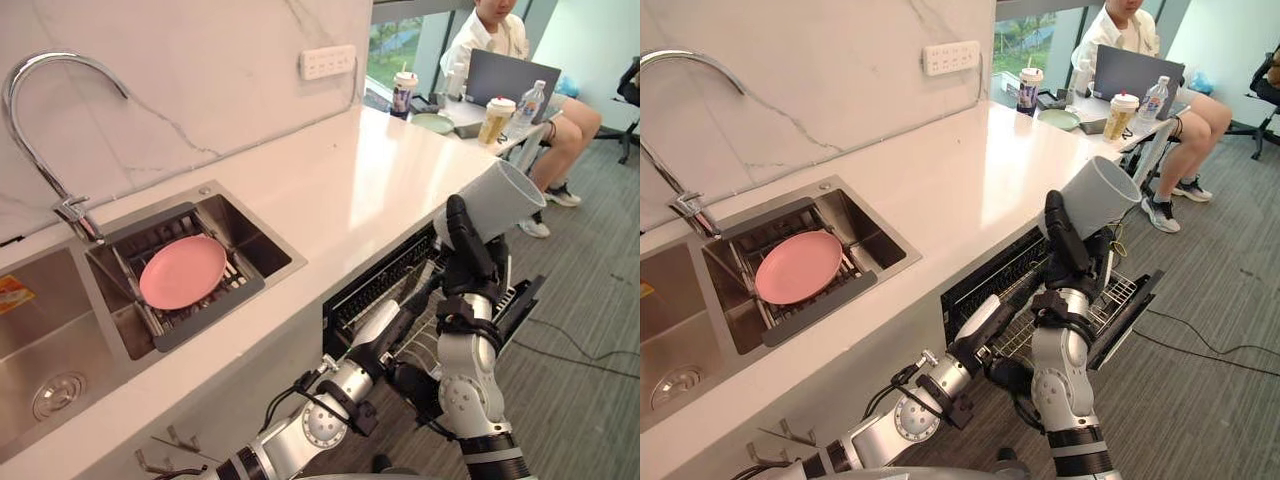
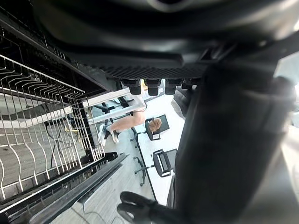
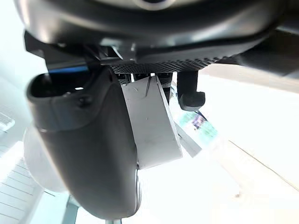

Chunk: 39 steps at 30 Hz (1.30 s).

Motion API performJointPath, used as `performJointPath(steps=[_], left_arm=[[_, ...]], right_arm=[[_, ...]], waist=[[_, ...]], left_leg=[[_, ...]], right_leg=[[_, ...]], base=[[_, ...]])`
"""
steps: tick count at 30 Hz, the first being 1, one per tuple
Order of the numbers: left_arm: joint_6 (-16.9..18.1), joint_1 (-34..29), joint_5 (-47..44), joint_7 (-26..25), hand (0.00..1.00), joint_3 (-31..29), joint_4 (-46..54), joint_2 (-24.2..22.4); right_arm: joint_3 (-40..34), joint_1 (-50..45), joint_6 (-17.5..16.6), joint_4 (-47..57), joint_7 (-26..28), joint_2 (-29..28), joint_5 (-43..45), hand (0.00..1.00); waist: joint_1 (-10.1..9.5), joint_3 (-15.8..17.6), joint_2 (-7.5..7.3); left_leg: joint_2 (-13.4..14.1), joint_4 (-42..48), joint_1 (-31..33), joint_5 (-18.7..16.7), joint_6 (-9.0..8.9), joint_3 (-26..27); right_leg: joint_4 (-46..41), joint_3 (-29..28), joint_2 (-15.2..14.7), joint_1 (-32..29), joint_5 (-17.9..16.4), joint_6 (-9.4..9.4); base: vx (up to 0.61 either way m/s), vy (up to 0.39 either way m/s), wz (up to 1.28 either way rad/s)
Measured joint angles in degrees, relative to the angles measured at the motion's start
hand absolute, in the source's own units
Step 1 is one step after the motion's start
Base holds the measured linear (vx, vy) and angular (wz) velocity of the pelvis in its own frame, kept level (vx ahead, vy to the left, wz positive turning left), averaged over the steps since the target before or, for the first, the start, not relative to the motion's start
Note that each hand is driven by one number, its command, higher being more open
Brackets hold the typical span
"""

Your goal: Walk over to the sink, pick up the cup, carry it to the dishwasher, place the cup inside the dishwasher, then close the dishwasher door

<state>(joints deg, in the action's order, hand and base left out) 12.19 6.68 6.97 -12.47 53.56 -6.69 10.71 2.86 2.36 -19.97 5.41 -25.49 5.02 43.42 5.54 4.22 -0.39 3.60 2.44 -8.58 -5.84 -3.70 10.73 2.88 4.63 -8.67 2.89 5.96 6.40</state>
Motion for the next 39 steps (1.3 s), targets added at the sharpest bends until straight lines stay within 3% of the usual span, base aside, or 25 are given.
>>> performJointPath(steps=[5, 9, 14, 17, 20, 22, 26, 30, 33, 39], left_arm=[[-0.6, -1.4, -2.8, 5.2, 1.00, 1.1, 0.0, -0.6], [-3.0, -5.4, -9.8, 6.9, 1.00, 0.3, 0.0, -1.8], [-6.7, -13.2, -15.3, 9.1, 1.00, -8.0, -4.0, -2.8], [-13.4, -18.0, -17.0, 12.1, 1.00, -14.4, -10.8, -1.5], [-16.8, -19.7, -16.6, 12.5, 1.00, -17.3, -17.6, 0.2], [-18.2, -20.9, -15.0, 11.6, 1.00, -22.0, -22.9, 0.6], [-16.2, -19.1, -11.4, 8.9, 1.00, -30.0, -28.9, -0.2], [-12.9, -18.7, -9.1, -2.0, 1.00, -39.9, -35.1, -1.3], [-12.4, -18.7, -9.2, -6.4, 1.00, -45.4, -38.4, -1.0], [-13.5, -19.1, -6.9, -8.4, 1.00, -48.5, -41.9, -0.5]], right_arm=[[-3.9, 0.4, -1.0, 0.0, -0.9, 0.0, -1.0, 0.00], [-9.9, -0.4, -0.8, 0.0, -0.1, -0.1, -3.1, 0.00], [-19.0, -5.7, 4.2, -2.0, 6.0, 1.5, -3.4, 0.00], [-22.8, -7.7, 7.5, -7.9, 8.8, 2.7, -4.8, 0.00], [-23.5, -8.3, 9.6, -13.2, 9.8, 3.1, -5.1, 0.00], [-23.2, -8.8, 11.3, -18.7, 11.5, 3.1, -5.7, 0.00], [-22.5, -8.9, 12.5, -25.5, 13.1, 3.0, -7.5, 0.00], [-21.6, -8.8, 11.7, -28.9, 12.9, 3.0, -10.2, 0.00], [-21.3, -8.6, 10.5, -32.9, 12.8, 3.0, -11.7, 0.00], [-17.7, -7.8, 10.2, -42.9, 12.9, 2.4, -13.9, 0.00]], waist=[[-0.02, -0.1, 0.21], [-0.02, -0.1, 0.19], [0.08, 0.4, 0.11], [0.08, 0.5, 0.18], [0.01, 0.6, 0.07], [-0.37, 0.7, -0.06], [-1.95, 0.7, -0.07], [-2.87, 0.9, -0.35], [-3.26, 1.2, -0.87], [-5.18, 1.8, -1.66]], left_leg=[[0.0, 0.0, 0.0, -0.1, -0.04, 0.4], [0.0, -0.1, 0.0, -0.2, -0.01, 0.3], [0.2, -0.5, 0.0, -0.3, 0.01, -0.3], [0.4, -0.7, 0.2, -0.2, -0.08, -1.2], [0.4, -0.7, 0.6, -0.1, -0.16, -2.3], [0.3, -0.9, 0.8, 0.1, -0.16, -3.3], [0.0, -1.1, 0.5, 0.2, -0.16, -4.8], [0.2, -1.6, 0.5, 0.4, -0.44, -6.3], [0.4, -2.4, 0.5, 1.0, -0.79, -7.8], [2.3, -4.2, 0.5, 1.9, -1.85, -9.3]], right_leg=[[0.0, 0.0, 0.1, -0.1, 0.0, 0.08], [0.0, -0.1, 0.1, -0.1, 0.0, 0.05], [0.0, 0.3, 0.1, -0.1, -0.4, -0.03], [-0.2, 1.4, 0.2, 0.0, -0.8, 0.02], [-0.6, 2.4, 0.2, 0.0, -1.3, 0.16], [-1.0, 3.7, -0.1, 0.3, -1.8, 0.29], [-1.0, 5.0, -0.5, 1.4, -2.1, 0.47], [-1.4, 6.7, -0.5, 1.9, -2.7, 0.55], [-2.7, 8.1, -0.4, 1.9, -3.7, 0.54], [-3.3, 8.5, 0.9, 1.9, -3.7, 0.57]], base=[[0.00, 0.000, 0.00], [0.00, 0.000, 0.00], [-0.01, -0.009, 0.02], [0.00, -0.013, 0.14], [0.01, -0.028, 0.20], [0.00, -0.010, 0.26], [0.00, -0.005, 0.21], [-0.02, -0.025, 0.20], [-0.01, -0.033, 0.26], [-0.01, -0.035, 0.16]])
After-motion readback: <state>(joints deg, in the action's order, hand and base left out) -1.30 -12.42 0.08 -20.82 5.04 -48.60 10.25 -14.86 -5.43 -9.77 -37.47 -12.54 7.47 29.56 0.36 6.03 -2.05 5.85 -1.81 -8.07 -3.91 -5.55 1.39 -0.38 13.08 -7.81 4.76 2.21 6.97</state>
